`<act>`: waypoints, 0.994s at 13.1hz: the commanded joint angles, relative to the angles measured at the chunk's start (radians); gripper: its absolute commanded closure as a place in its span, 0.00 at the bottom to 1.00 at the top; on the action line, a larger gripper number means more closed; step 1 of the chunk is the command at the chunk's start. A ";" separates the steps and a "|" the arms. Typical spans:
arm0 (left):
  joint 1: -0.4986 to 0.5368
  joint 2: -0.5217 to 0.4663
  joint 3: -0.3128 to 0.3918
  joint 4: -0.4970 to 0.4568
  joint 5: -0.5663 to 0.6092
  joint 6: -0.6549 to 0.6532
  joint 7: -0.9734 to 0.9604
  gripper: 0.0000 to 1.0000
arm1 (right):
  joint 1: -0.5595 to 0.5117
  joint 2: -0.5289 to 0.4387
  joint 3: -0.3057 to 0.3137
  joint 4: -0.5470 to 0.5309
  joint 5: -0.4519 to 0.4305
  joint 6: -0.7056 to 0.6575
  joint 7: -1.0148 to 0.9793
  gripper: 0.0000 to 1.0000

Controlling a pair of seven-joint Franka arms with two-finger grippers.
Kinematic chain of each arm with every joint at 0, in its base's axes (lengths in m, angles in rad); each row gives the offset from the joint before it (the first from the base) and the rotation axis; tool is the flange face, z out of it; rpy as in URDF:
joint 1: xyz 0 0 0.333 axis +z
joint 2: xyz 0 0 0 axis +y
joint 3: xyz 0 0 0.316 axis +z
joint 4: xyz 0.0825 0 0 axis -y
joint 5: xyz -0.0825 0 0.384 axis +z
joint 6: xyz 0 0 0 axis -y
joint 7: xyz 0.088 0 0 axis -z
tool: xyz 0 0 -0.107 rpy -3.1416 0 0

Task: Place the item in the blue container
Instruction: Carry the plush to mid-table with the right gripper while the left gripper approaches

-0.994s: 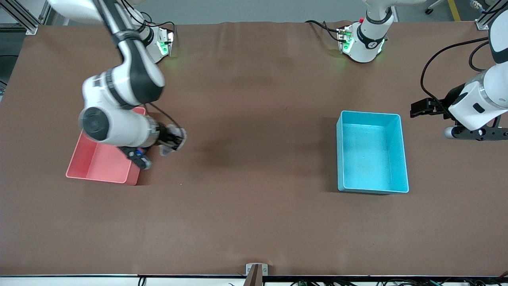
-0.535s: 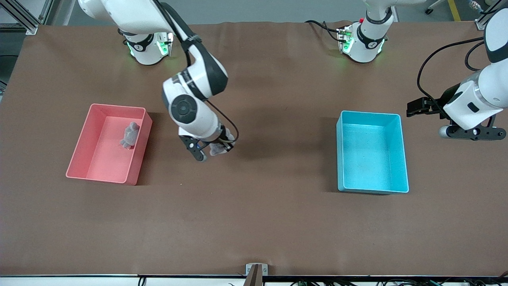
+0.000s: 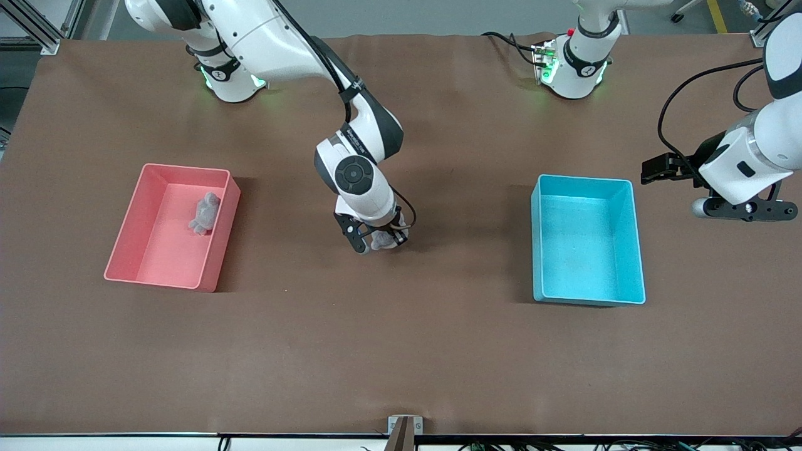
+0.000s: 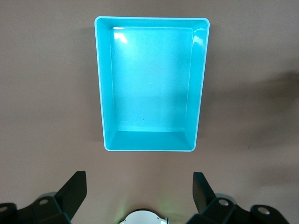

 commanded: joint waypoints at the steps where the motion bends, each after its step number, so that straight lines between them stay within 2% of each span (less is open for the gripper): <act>1: 0.002 -0.007 -0.001 0.000 -0.020 -0.011 -0.007 0.00 | 0.019 0.034 -0.012 0.024 -0.009 0.019 0.026 0.75; 2: -0.001 -0.005 -0.001 0.000 -0.020 -0.011 -0.010 0.00 | 0.019 0.043 -0.012 0.024 -0.010 0.019 0.024 0.45; 3: -0.002 0.004 -0.001 -0.001 -0.020 -0.007 -0.012 0.00 | 0.020 0.046 -0.014 0.024 -0.013 0.021 0.023 0.00; 5: -0.003 0.024 -0.004 0.000 -0.020 0.013 -0.012 0.00 | 0.022 0.042 -0.014 0.027 -0.053 0.018 0.020 0.00; 10: -0.052 0.096 -0.041 -0.001 -0.072 0.128 -0.094 0.00 | -0.042 -0.024 -0.015 0.068 -0.058 -0.025 -0.005 0.00; 12: -0.092 0.126 -0.042 0.002 -0.094 0.194 -0.156 0.00 | -0.100 -0.096 -0.017 0.061 -0.059 -0.124 -0.082 0.00; 13: -0.119 0.145 -0.042 0.002 -0.102 0.231 -0.195 0.00 | -0.148 -0.139 -0.017 0.056 -0.058 -0.228 -0.176 0.00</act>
